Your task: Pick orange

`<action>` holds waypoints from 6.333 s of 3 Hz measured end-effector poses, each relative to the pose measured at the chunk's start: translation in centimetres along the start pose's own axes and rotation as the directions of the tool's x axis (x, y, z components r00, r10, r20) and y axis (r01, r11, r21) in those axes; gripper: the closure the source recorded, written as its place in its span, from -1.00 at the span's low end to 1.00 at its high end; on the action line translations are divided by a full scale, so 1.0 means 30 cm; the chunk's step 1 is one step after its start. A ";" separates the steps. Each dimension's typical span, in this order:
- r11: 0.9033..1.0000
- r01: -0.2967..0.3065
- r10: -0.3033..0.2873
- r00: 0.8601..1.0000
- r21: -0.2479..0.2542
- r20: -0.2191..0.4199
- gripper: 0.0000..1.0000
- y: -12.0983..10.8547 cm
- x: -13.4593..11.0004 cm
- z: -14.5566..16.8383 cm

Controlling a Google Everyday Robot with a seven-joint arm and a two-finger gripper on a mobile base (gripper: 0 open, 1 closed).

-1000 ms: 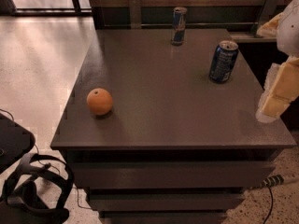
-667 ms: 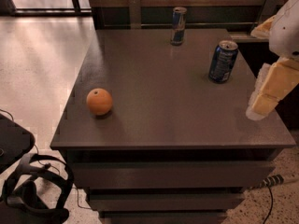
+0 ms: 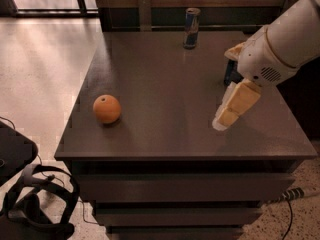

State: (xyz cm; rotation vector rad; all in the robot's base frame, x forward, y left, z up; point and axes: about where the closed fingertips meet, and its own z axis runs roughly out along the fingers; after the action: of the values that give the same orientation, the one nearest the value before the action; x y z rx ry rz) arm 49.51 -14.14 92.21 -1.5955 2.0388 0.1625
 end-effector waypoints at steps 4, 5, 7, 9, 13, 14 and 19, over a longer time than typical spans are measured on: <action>0.989 0.078 -0.005 0.867 -0.125 0.499 -1.00 0.014 -0.300 0.444; 0.980 0.094 0.018 0.830 -0.173 0.558 -1.00 0.046 -0.348 0.465; 0.966 0.120 0.049 0.783 -0.228 0.620 -1.00 0.088 -0.444 0.486; 0.979 0.114 0.005 0.813 -0.167 0.583 -1.00 0.100 -0.573 0.583; 0.951 0.223 -0.046 0.788 -0.214 0.614 -0.17 0.188 -0.681 0.646; 0.950 0.226 -0.048 0.788 -0.216 0.614 0.30 0.193 -0.686 0.647; 0.891 0.437 -0.232 0.673 -0.124 0.703 1.00 0.139 -0.901 0.420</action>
Offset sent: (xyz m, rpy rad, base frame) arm 0.0634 0.1022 -0.0770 0.4572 -0.0949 0.1758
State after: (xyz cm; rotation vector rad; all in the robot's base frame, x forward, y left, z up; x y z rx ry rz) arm 54.02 15.60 93.57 -1.7160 1.1608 0.8069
